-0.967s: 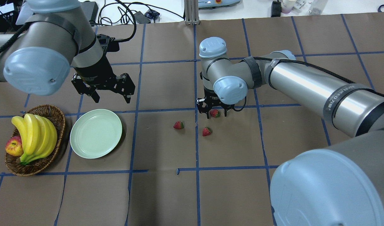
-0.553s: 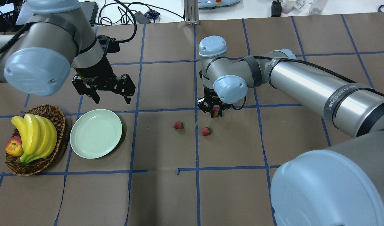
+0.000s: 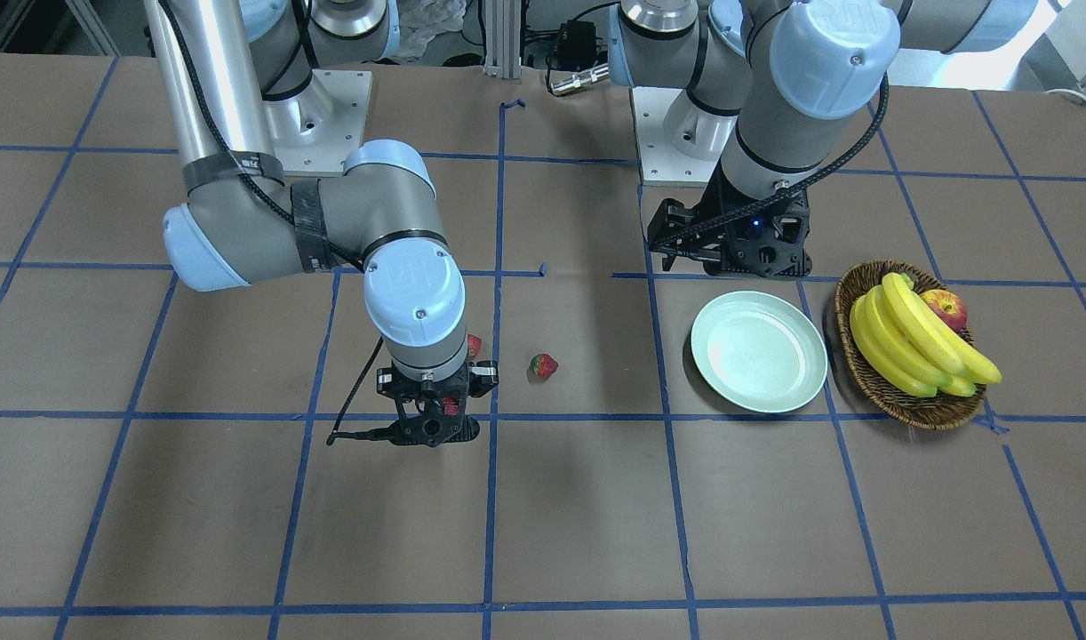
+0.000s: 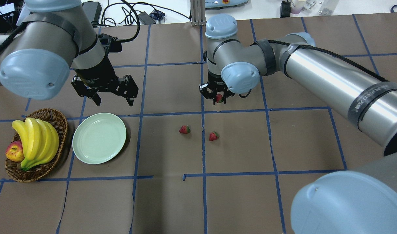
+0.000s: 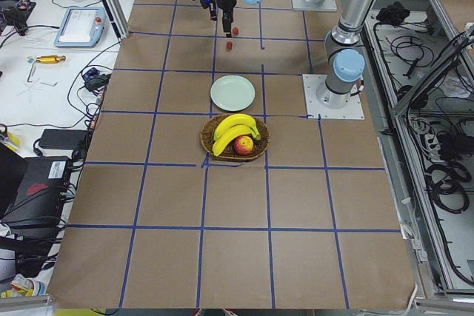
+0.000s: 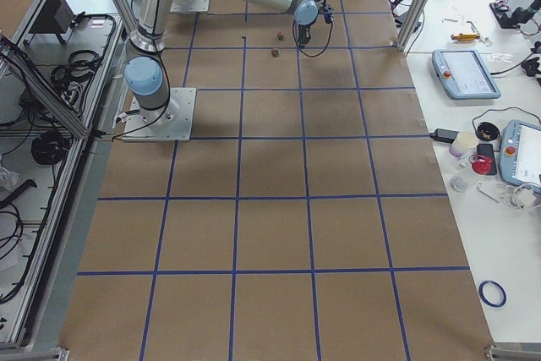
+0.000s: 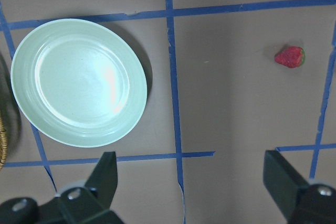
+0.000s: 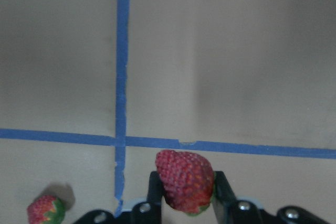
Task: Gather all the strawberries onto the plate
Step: 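Carry the strawberry toward the plate and set it down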
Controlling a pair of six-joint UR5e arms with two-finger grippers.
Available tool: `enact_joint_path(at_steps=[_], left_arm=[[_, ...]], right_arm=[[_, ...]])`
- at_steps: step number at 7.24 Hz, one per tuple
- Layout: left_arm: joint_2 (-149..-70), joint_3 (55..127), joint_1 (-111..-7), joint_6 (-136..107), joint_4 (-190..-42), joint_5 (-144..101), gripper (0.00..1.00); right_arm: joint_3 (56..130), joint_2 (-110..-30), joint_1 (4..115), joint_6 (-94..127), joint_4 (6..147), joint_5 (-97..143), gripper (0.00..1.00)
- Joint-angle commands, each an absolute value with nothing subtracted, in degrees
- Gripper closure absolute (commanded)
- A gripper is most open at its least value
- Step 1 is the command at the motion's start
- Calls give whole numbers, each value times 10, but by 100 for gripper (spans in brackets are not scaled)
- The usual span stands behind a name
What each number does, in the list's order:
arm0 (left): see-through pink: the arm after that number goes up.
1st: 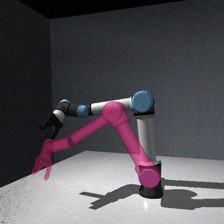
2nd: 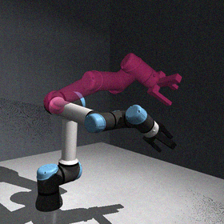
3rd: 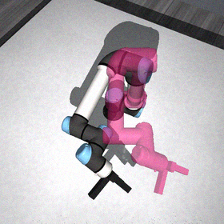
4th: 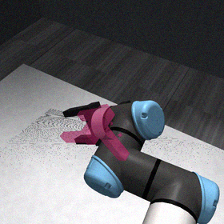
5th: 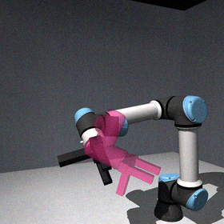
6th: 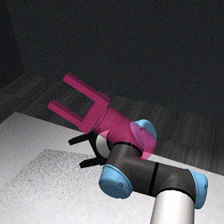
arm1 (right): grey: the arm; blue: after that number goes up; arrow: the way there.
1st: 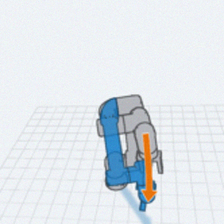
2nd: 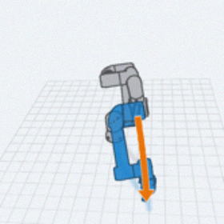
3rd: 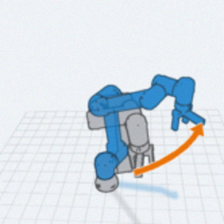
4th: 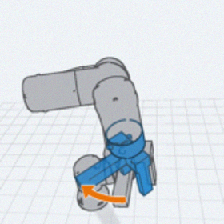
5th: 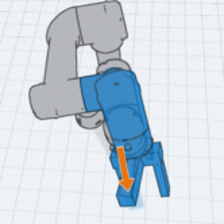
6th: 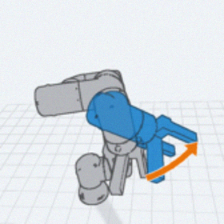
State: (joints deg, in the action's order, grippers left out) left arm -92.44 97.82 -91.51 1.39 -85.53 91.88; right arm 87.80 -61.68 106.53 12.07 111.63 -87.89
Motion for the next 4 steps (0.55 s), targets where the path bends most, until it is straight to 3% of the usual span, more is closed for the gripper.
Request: enact_joint_path(at_steps=[1,4], left_arm=[[-925,978,-903,16,-853,933,0],[-928,981,-821,101,-822,929,0]], right_arm=[[863,-621,1079,124,1117,-848,100],[850,-615,1137,141,1122,-836,100]])
